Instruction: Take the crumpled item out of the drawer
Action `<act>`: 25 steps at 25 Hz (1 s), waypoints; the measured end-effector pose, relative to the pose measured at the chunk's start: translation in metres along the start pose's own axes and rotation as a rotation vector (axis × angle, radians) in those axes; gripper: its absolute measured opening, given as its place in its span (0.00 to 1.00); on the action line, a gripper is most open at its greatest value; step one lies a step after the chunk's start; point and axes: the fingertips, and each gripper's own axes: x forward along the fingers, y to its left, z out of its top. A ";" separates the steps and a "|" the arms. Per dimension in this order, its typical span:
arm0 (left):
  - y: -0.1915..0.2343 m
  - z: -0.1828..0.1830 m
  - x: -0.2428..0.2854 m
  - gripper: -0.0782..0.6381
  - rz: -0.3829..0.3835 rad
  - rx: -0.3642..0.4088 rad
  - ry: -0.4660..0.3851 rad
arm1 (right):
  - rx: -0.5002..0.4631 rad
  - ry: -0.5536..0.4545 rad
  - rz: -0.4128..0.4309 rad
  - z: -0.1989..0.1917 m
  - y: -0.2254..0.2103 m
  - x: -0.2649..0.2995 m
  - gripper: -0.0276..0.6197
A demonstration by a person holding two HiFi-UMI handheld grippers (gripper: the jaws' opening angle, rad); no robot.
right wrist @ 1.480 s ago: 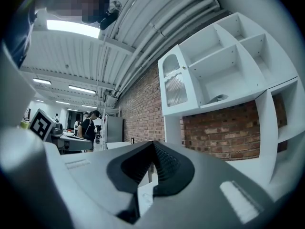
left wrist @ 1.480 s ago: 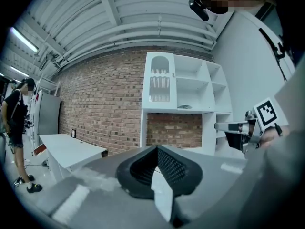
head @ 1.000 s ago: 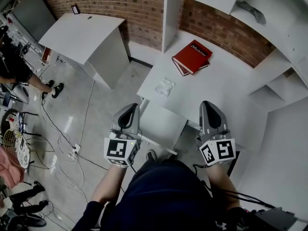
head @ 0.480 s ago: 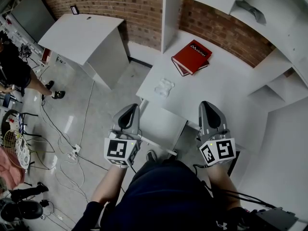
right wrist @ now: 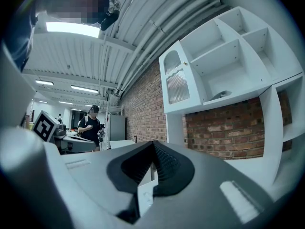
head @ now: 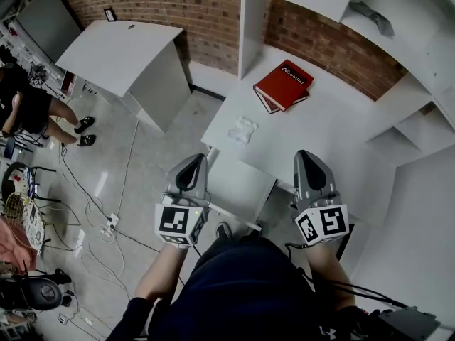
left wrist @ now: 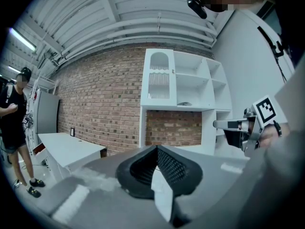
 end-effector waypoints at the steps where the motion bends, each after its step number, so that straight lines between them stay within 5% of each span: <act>1: 0.000 -0.001 0.000 0.11 0.000 0.001 0.000 | -0.001 0.001 0.001 0.000 0.000 0.000 0.05; 25: 0.019 -0.020 0.008 0.11 -0.039 0.002 0.027 | 0.001 0.016 -0.027 -0.006 0.009 0.013 0.05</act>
